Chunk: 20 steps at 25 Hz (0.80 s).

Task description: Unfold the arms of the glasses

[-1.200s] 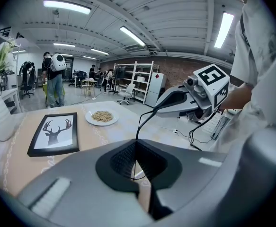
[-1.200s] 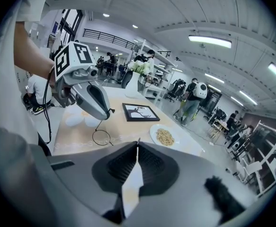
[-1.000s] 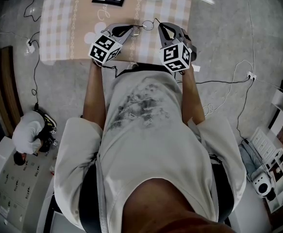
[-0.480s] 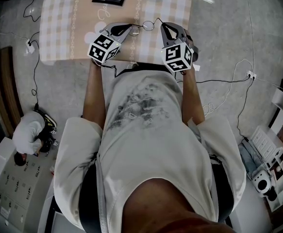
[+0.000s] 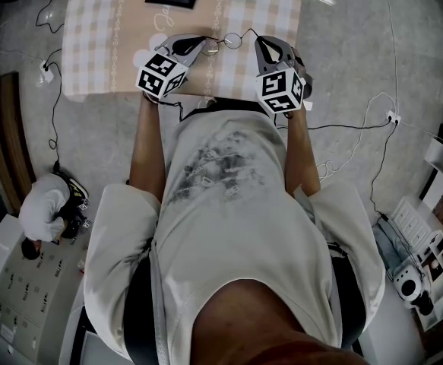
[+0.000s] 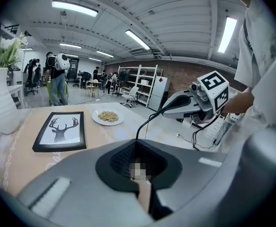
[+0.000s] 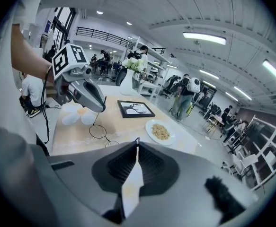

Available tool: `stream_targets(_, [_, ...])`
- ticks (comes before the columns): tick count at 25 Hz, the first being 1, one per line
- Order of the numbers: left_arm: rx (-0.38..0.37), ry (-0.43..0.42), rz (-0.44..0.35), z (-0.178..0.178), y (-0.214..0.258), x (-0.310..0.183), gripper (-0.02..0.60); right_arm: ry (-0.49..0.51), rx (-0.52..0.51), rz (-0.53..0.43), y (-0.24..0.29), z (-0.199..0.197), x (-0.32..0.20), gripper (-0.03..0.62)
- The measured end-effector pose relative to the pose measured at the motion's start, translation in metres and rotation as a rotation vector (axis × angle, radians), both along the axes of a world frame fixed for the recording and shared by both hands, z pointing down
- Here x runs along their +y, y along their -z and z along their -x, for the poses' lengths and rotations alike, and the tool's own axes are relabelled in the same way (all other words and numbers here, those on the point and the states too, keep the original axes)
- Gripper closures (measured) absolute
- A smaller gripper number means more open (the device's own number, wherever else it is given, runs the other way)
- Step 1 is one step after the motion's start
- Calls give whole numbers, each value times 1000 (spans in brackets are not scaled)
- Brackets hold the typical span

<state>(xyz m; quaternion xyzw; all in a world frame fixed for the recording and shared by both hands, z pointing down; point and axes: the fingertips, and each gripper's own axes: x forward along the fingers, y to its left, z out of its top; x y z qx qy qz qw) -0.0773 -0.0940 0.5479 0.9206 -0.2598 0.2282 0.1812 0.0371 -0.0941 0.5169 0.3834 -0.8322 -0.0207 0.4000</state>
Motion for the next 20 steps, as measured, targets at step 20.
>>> stream_targets(20, [18,29,4,6,-1,-5,575,-19,7,5,-3,-7,-2,572])
